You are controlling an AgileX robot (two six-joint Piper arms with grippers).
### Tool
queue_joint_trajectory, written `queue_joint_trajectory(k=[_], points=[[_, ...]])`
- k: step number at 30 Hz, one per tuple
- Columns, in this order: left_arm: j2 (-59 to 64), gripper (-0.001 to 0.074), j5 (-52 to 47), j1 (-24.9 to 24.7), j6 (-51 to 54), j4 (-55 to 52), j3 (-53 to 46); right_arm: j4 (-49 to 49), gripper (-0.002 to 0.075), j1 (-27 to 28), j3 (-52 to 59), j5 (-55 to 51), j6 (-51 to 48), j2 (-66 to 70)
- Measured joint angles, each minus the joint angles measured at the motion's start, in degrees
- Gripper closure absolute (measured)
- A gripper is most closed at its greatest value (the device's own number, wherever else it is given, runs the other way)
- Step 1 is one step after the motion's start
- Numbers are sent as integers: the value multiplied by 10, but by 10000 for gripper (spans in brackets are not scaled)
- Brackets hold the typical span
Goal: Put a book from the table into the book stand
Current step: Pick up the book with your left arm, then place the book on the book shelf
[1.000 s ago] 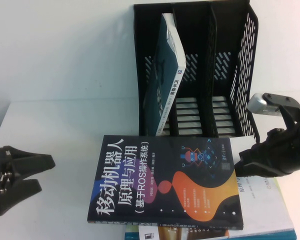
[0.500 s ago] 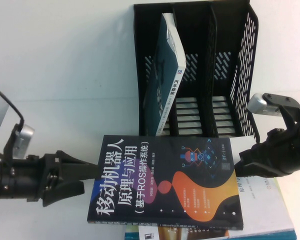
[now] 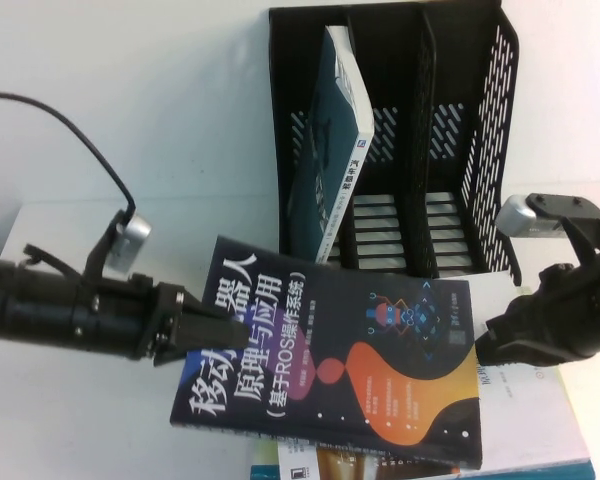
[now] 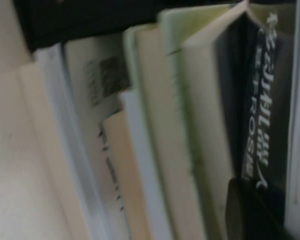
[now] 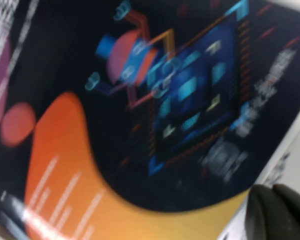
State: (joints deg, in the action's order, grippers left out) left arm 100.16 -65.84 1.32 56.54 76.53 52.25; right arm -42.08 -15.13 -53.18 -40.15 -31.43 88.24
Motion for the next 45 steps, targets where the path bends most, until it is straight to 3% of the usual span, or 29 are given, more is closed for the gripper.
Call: queue_joint_trajectory(k=[6, 10, 18, 24, 29, 38, 45], points=[[-42, 623, -10, -6, -106, -87, 114, 4, 729, -5, 1, -18, -6, -76], [-105, 624, -12, -31, -245, -168, 228, 4, 729, -5, 1, -19, -6, -139], [-146, 624, -4, -155, -511, -348, 471, 2, 729, -5, 2, -17, 23, -218], [-102, 624, 31, -248, -609, -455, 608, 2, 729, -5, 3, -28, 31, -227], [-39, 624, 46, -264, -627, -494, 643, 7, 729, -5, 5, -36, 31, -227], [13, 624, 38, -264, -722, -661, 646, 32, 729, -5, 5, -35, 32, -227], [13, 624, 86, -264, -749, -673, 656, 35, 729, -5, 5, -32, 32, -227]])
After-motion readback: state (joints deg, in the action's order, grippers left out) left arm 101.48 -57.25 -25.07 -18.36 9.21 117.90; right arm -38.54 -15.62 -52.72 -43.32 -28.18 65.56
